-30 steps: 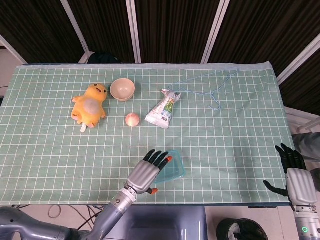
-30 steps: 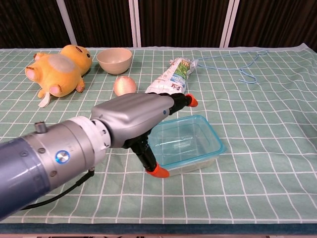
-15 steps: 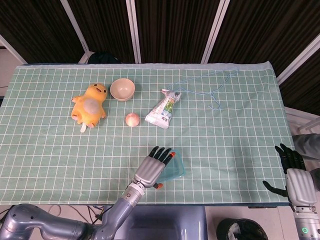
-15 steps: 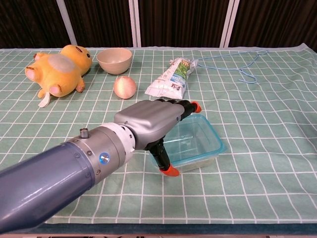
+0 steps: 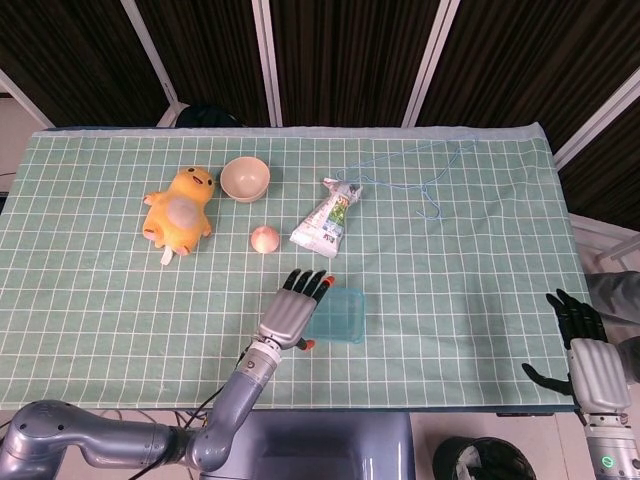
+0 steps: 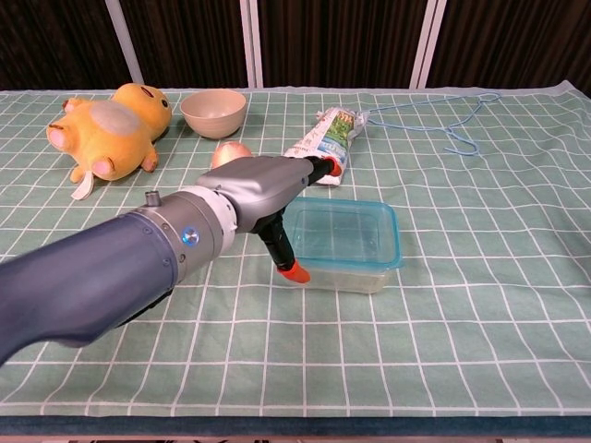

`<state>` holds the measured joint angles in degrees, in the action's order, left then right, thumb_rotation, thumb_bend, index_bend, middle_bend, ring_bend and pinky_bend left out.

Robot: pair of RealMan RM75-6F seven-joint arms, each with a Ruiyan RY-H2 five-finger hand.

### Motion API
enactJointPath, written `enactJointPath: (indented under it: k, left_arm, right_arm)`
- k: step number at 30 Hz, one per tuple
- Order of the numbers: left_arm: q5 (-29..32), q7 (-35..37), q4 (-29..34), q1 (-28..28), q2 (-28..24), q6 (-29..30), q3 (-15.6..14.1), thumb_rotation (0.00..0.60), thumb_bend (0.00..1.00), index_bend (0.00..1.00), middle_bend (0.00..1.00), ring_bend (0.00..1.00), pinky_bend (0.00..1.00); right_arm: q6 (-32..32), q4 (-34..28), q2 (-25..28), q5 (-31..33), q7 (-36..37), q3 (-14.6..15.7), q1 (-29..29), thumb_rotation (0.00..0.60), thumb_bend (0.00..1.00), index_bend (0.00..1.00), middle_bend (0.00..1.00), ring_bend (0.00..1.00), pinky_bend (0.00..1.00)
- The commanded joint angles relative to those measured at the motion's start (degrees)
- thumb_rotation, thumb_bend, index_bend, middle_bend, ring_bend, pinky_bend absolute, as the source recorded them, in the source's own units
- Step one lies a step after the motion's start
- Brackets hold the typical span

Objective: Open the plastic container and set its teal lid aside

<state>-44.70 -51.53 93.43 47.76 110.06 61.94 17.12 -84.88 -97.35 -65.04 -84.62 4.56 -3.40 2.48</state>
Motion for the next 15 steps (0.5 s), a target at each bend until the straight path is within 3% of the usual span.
enactJointPath:
  k: [1, 15]
  left_arm:
    - [6.03, -1.19, 1.14, 1.6, -1.25, -1.25, 1.9, 0.6, 0.02, 0.0, 0.0, 0.0, 0.03]
    - [18.76, -6.12, 1.52, 9.19, -2.78, -2.07, 5.58, 0.6, 0.0, 0.0, 0.0, 0.0, 0.03]
  right_arm:
    - [0.15, 0.01, 0.03, 0.11, 0.08, -0.04, 0.06, 0.6, 0.25, 0.0, 0.0, 0.0, 0.0]
    - [0.38, 0.13, 0.2, -0.05, 1.05, -0.1, 0.18, 0.6, 0.25, 0.0, 0.0, 0.0, 0.0]
